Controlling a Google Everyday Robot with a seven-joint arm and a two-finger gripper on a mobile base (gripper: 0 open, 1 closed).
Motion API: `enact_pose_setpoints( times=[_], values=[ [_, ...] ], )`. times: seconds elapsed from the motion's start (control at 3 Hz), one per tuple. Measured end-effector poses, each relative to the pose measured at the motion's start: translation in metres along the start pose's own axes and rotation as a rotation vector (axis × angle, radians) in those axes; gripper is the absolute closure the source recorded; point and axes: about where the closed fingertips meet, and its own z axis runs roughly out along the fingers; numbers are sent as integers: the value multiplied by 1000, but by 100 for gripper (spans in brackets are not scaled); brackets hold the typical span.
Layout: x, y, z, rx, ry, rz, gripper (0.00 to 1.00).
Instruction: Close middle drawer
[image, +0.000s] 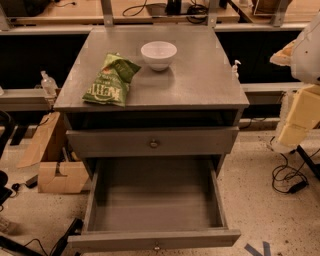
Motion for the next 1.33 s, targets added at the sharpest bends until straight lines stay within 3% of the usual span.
enact_pose_setpoints(
  times=[0.33,0.67,1.0,1.33],
  values=[
    [0,0,0,0,0,0,0],
    [12,10,27,-47,-47,17,0],
    [46,31,70,-85,-95,68,0],
    [79,58,124,-121,-203,103,0]
  ],
)
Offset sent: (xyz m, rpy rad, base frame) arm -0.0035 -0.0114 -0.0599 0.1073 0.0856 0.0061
